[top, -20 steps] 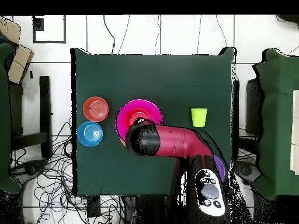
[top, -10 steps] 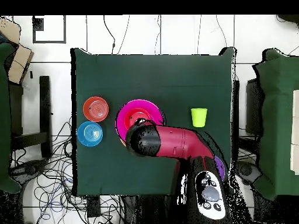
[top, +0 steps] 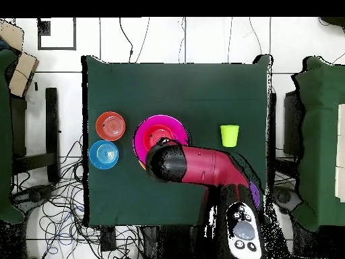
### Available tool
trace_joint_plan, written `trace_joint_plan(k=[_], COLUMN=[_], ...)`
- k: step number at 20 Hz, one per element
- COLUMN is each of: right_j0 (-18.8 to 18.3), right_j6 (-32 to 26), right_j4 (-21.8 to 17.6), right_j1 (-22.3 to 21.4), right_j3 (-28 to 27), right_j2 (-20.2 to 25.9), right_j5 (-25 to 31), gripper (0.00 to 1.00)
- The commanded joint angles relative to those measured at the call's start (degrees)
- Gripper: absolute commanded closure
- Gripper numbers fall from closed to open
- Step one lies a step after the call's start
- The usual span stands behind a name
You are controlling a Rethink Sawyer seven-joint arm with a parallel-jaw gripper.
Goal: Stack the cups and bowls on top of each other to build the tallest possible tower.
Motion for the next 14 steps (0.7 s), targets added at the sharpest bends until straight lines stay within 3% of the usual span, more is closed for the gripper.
trace_joint_plan(k=[1,9,14], right_j0=[3.7,5.2,3.2], right_j6=[7.3,7.9,5.6], right_j4=[3.3,4.0,3.8], right_j1=[-5.6,-5.7,-3.6], right_j3=[1.0,1.8,3.0], right_j2=[0.0,-1.3,-0.5], right_j5=[12.8,12.3,7.1], gripper=[0.0,0.0,0.0])
